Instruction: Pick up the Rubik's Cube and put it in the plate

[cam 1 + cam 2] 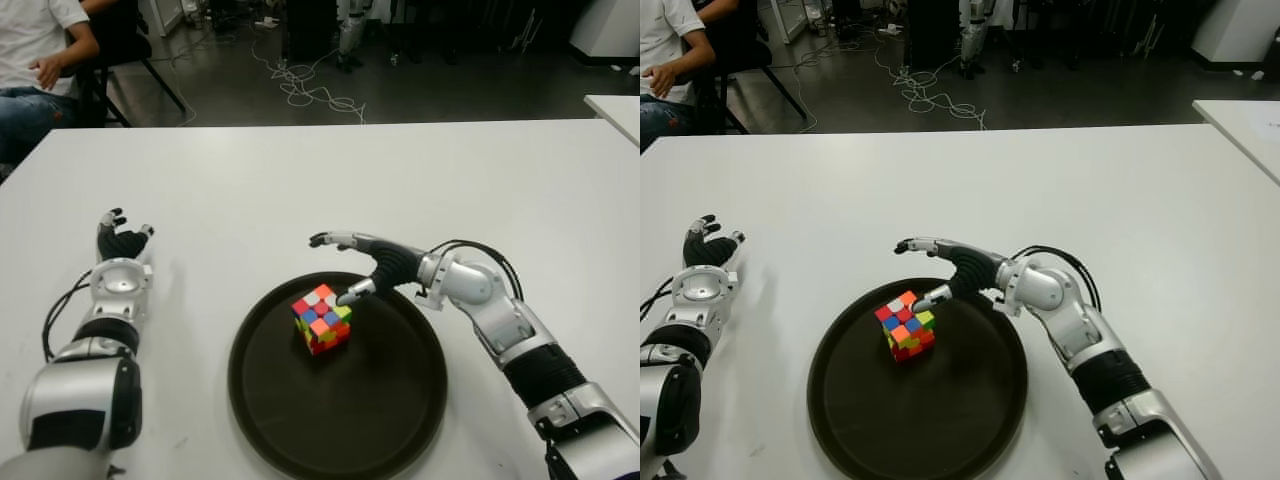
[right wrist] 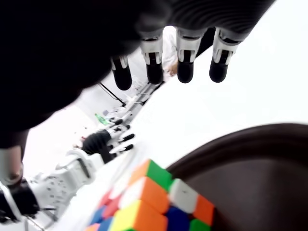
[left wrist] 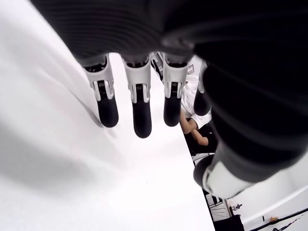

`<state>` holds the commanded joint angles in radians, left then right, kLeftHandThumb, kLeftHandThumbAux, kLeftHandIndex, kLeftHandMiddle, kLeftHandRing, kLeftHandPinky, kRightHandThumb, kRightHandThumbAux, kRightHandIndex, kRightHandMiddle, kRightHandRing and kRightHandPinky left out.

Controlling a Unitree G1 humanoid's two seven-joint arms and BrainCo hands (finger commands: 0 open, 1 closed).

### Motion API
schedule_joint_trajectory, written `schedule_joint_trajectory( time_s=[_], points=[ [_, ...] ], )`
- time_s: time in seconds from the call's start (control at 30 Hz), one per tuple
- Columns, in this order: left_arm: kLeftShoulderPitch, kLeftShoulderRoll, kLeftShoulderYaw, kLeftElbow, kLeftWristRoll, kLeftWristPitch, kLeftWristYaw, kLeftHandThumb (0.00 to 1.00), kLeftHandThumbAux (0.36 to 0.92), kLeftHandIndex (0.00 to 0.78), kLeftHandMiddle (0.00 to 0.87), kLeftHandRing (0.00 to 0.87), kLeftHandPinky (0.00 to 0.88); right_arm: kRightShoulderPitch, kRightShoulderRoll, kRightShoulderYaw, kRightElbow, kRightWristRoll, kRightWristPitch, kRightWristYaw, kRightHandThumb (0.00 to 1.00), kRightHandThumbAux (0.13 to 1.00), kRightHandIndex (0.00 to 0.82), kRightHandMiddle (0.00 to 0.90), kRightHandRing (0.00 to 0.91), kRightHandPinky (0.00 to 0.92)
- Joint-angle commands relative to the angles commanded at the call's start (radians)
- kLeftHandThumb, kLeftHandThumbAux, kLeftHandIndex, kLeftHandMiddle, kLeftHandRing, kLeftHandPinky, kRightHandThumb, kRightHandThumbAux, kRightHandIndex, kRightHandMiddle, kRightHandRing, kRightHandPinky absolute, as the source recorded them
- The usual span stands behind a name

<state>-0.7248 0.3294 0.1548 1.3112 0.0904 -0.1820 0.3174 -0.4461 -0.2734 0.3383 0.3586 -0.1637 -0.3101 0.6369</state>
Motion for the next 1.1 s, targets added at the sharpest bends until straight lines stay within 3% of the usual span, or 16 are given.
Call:
schedule_joint_trajectory(
  time_s=[0.13, 0.33, 0.47, 0.53, 0.77, 1.1],
  points=[
    [0.001, 0.000, 0.001, 0.000, -0.002, 0.000, -0.003, 0.109, 0.745, 0.094, 0.154, 0.170, 0.174, -0.011, -0.014, -0.021, 0.029, 0.027, -0.008, 0.022, 0.000, 0.441, 0.005, 0.029, 0.011, 0.000],
    [0.002, -0.001, 0.011, 0.001, -0.014, -0.001, -0.014, 0.121, 0.751, 0.094, 0.138, 0.154, 0.157, -0.064, -0.023, -0.115, 0.202, 0.125, -0.072, 0.046, 0.000, 0.413, 0.000, 0.003, 0.001, 0.000],
    [0.001, 0.000, 0.014, 0.001, -0.014, 0.000, -0.016, 0.123, 0.749, 0.086, 0.133, 0.146, 0.146, -0.060, -0.032, -0.162, 0.221, 0.153, -0.093, 0.036, 0.000, 0.390, 0.000, 0.000, 0.000, 0.000],
    [0.001, 0.000, 0.014, 0.002, -0.012, 0.002, -0.014, 0.124, 0.751, 0.084, 0.133, 0.145, 0.145, -0.055, -0.057, -0.194, 0.217, 0.170, -0.092, 0.039, 0.000, 0.390, 0.000, 0.000, 0.000, 0.000],
    [0.000, 0.001, 0.009, 0.001, -0.005, 0.002, -0.009, 0.135, 0.753, 0.087, 0.140, 0.158, 0.178, -0.179, -0.100, -0.277, 0.522, 0.097, -0.139, -0.196, 0.000, 0.454, 0.000, 0.000, 0.000, 0.000],
    [0.006, 0.000, 0.013, 0.003, -0.008, -0.008, -0.013, 0.128, 0.749, 0.085, 0.141, 0.158, 0.172, -0.283, -0.072, -0.330, 0.838, 0.088, -0.177, -0.376, 0.000, 0.488, 0.000, 0.000, 0.000, 0.000]
  ],
)
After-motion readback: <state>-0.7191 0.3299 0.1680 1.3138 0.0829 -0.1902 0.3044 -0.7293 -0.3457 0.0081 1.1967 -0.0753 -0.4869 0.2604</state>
